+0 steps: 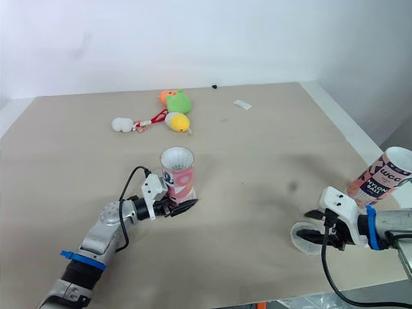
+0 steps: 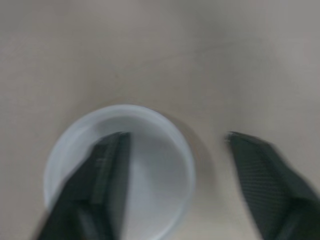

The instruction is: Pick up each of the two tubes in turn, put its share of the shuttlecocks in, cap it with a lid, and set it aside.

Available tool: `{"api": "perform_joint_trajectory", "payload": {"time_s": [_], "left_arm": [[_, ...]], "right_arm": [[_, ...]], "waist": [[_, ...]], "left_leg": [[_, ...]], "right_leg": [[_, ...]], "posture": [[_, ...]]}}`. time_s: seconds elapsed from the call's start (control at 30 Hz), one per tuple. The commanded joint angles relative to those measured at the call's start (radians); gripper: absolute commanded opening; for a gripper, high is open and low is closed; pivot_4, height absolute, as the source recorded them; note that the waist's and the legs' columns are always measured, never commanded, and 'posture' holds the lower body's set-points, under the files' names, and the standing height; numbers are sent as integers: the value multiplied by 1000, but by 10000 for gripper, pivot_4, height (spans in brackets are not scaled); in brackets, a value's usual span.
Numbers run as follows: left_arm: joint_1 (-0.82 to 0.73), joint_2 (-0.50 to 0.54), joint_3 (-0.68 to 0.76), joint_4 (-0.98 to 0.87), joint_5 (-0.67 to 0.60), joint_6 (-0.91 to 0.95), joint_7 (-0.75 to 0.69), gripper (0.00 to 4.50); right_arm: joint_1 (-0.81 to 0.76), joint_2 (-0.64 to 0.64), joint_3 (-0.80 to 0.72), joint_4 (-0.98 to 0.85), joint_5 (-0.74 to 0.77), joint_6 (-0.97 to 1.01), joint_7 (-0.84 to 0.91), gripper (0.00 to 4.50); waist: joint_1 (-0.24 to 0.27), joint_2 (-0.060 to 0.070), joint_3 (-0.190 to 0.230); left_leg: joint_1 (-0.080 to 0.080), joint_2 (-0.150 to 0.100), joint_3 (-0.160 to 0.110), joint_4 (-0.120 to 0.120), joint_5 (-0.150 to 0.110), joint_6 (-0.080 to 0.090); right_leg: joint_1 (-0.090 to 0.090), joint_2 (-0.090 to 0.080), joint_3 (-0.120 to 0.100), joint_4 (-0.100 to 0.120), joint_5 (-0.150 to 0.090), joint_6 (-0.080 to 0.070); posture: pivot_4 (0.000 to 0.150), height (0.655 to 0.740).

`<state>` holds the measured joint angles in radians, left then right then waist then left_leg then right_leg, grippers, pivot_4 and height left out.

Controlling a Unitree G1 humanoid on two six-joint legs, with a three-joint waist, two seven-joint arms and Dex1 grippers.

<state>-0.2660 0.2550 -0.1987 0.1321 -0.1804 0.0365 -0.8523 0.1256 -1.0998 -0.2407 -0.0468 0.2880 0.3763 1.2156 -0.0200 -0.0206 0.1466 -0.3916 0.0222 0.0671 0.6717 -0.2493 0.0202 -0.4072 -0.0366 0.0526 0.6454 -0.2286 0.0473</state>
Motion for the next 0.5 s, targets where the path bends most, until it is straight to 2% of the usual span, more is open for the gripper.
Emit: {"api": "perform_joint_trajectory", "payload": {"time_s": [0.03, 0.13, 0.23, 0.33, 0.5], "left_arm": [[21, 20, -14, 52, 16, 14, -10, 33756], [21, 21, -12, 60, 16, 4, -9, 33756], [21, 21, -9, 64, 15, -3, -8, 33756], [18, 21, -7, 69, 15, -13, -10, 33756], [-16, 7, 3, 103, 17, -50, 0, 33756]], "right_arm": [[5, -7, 6, 16, -17, -14, 1, 14380], [4, -11, 10, 21, -18, -20, 6, 275], [-28, -14, 6, 13, -1, -18, 16, 275], [-137, -32, 7, -21, 38, 24, 31, 275], [-571, -19, 102, -90, 112, 178, 19, 275]], "waist": [[0, 0, 0], [0, -3, -1], [0, -3, -1], [-4, -2, 0], [-6, 4, 2]], "left_leg": [[0, 0, 0, 0, 0, 0], [1, 0, 0, 0, 0, 0], [1, 0, 0, 0, 0, 0], [1, 0, 1, 0, 0, 0], [2, -1, 2, 0, 1, 1]], "right_leg": [[0, 0, 0, 0, 0, 0], [1, 0, 0, 0, 0, 0], [1, 0, 0, 0, 0, 0], [0, 0, 1, 0, 1, 0], [-1, 0, 3, 0, 4, -1]], "posture": [[1500, 7400], [1500, 7400], [1500, 7400], [1500, 7400], [1500, 7400]]}}
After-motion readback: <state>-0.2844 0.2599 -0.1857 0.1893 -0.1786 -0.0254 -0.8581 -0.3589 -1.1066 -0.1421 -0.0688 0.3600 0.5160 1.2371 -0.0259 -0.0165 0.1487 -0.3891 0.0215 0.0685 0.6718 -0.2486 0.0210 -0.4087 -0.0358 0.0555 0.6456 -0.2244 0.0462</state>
